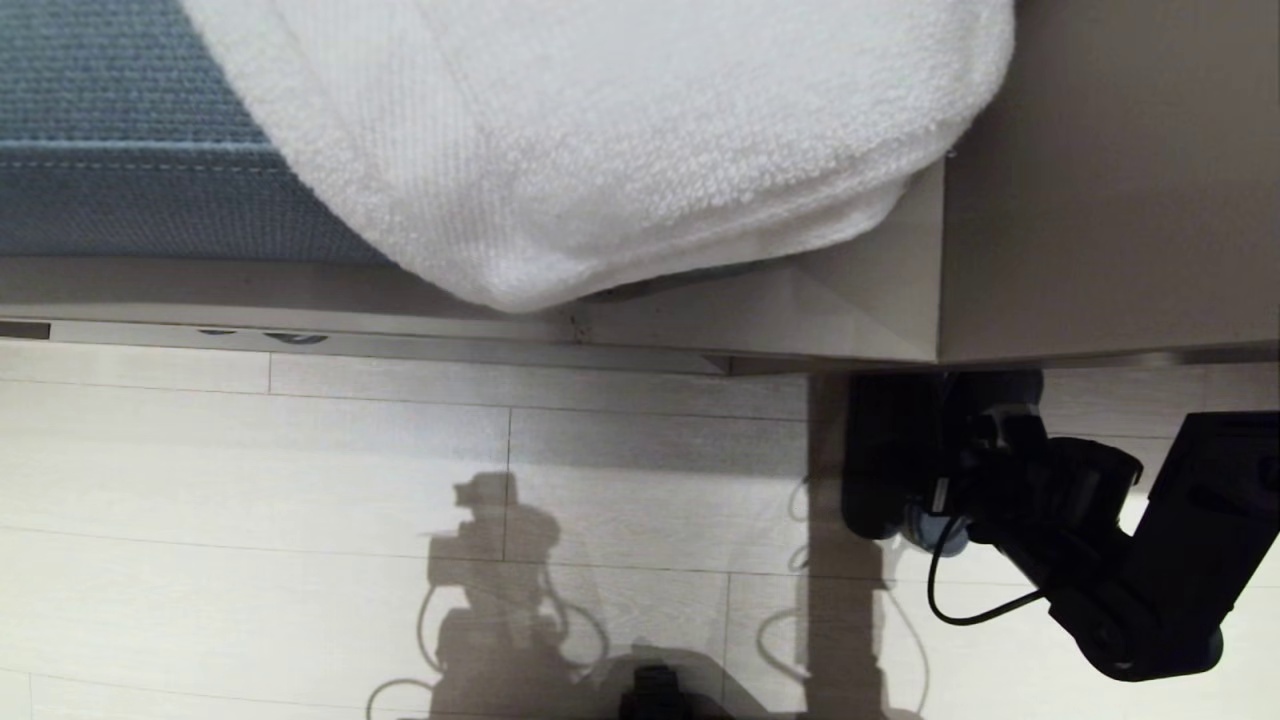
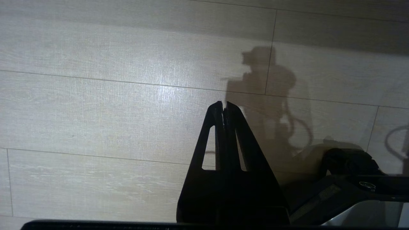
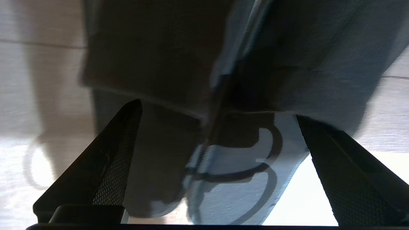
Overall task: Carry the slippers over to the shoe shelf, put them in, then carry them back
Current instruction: Pick up the slippers on the floor
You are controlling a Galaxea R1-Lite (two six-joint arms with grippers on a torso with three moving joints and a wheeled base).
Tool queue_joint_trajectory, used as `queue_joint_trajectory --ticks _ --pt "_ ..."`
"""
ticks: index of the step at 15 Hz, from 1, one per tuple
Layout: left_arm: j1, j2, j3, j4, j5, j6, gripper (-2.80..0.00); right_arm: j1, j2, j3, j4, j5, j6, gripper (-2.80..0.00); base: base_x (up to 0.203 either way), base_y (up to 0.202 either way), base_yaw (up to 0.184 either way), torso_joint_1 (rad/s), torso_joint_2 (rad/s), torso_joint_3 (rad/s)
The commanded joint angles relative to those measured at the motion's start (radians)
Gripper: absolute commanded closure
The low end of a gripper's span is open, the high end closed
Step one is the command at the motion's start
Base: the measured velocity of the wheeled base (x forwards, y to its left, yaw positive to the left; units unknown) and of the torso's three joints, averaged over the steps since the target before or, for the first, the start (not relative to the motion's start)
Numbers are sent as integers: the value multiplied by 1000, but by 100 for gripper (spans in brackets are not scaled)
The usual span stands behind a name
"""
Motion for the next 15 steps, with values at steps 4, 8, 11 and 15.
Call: queue_joint_trajectory --ticks 4,8,11,15 --pt "0 0 0 -1 1 -1 0 7 16 -16 -13 -14 -7 -280 0 0 0 0 0 0" --pt "0 0 0 -1 1 -1 0 -4 6 -21 -13 -15 -17 -280 0 0 0 0 0 0" --pt "0 0 0 -1 1 -1 0 -21 -8 -30 -13 -16 -45 -280 0 0 0 0 0 0" --pt "0 0 1 -1 1 -1 0 -32 9 -39 -13 -21 -58 -280 0 0 0 0 0 0"
